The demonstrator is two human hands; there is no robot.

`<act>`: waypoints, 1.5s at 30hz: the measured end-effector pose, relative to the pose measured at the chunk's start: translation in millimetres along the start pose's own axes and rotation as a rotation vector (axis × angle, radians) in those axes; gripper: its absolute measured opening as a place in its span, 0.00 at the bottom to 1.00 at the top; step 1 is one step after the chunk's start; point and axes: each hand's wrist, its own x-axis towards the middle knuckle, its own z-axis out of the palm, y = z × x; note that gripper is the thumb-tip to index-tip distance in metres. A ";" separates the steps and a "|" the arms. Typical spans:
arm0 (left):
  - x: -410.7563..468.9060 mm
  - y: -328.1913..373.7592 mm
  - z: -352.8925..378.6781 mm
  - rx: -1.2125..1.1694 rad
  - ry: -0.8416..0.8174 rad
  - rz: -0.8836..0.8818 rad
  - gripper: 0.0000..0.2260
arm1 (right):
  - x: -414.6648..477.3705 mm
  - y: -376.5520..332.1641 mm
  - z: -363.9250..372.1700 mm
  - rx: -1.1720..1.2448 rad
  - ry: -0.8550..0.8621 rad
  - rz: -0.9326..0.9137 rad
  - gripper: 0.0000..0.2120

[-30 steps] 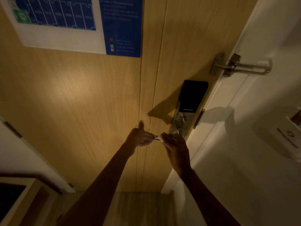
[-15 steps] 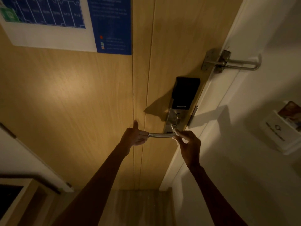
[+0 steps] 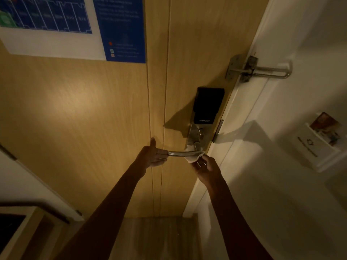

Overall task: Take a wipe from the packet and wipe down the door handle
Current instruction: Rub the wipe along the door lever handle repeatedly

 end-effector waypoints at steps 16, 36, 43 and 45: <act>3.3 -1.6 -1.2 -0.017 -0.016 -0.010 0.34 | -6.5 10.3 -14.4 -0.127 0.005 -0.241 0.18; 8.1 -3.6 -3.8 0.000 -0.001 -0.023 0.34 | 9.8 10.6 -36.3 -1.246 0.066 -1.260 0.12; 9.0 -3.2 -2.1 -0.031 -0.009 -0.017 0.33 | 28.9 -14.8 -40.8 -1.787 -0.233 -1.573 0.19; 8.8 -4.3 -2.2 -0.036 -0.015 -0.016 0.31 | 37.6 -11.7 -34.1 -1.869 -0.282 -1.540 0.20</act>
